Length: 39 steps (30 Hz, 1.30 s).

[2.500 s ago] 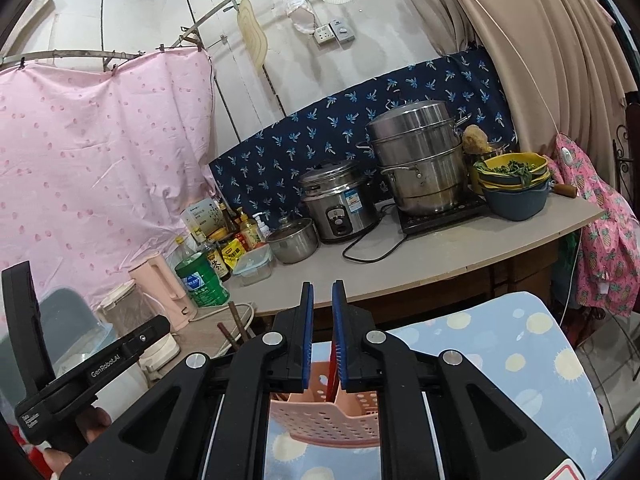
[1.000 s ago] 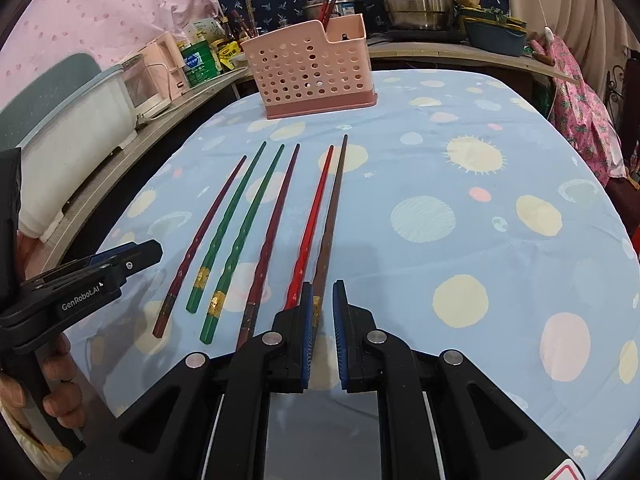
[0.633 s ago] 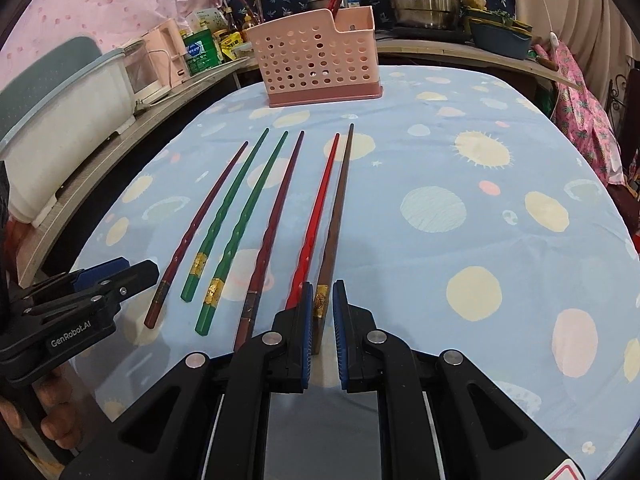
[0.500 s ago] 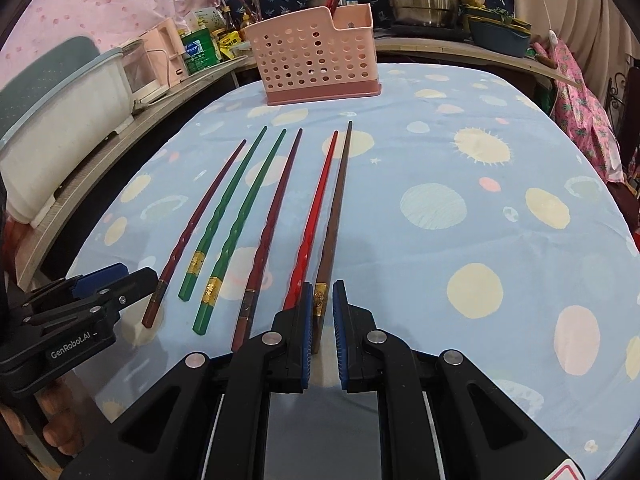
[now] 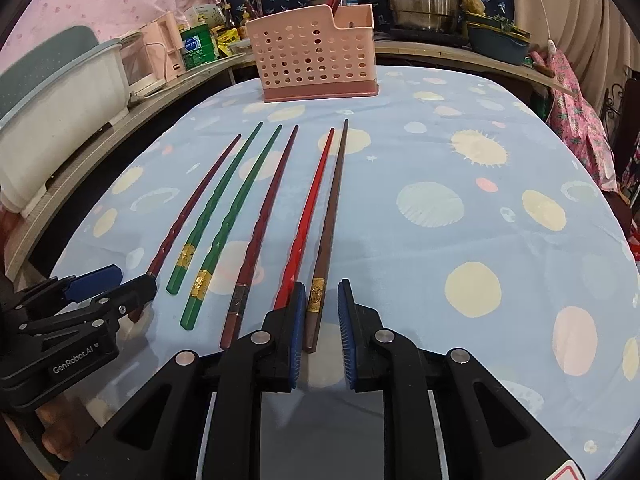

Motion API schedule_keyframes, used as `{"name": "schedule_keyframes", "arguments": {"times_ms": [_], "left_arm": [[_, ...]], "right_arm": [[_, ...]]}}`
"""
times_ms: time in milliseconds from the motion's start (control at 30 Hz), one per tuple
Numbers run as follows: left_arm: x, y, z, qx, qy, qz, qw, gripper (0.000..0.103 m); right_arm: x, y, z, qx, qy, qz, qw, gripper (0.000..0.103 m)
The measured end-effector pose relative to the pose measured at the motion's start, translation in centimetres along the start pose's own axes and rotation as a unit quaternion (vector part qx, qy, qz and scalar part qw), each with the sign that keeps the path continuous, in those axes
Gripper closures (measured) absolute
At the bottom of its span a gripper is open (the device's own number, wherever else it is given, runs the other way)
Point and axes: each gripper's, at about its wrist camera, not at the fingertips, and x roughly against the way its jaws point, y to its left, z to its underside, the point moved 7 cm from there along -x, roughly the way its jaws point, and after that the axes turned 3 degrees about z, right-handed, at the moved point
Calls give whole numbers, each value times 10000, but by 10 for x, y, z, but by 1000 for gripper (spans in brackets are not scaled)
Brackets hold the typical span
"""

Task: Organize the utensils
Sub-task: 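Move both open tools back over the remaining chopsticks, then close the left tool on a dark red chopstick while the right tool grasps a brown chopstick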

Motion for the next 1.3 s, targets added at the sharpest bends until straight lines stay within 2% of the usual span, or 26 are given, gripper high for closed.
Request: {"name": "schedule_keyframes", "arguments": {"times_ms": [100,233,667,1067,1300], "left_arm": [[0,-1,1,-58,-23,-47,10000,55],[0,1,1,-42,-76,-89,9999,59],[-1,7,-2,114,-28,-20,9999,95],[0,12,-6,271,85,109,9995,96],[8,14,-24,386,-22,188,9991,96]], "right_arm": [[0,-2,0,-38,-17,46,10000,93],[0,-3,0,-51,-13,49,10000,95],[0,-5,-1,-93,-33,29,9999,96],[2,-11,-2,-265,26,-23,9996,96],[12,-18,-18,-356,-142,-57,9992,96]]}}
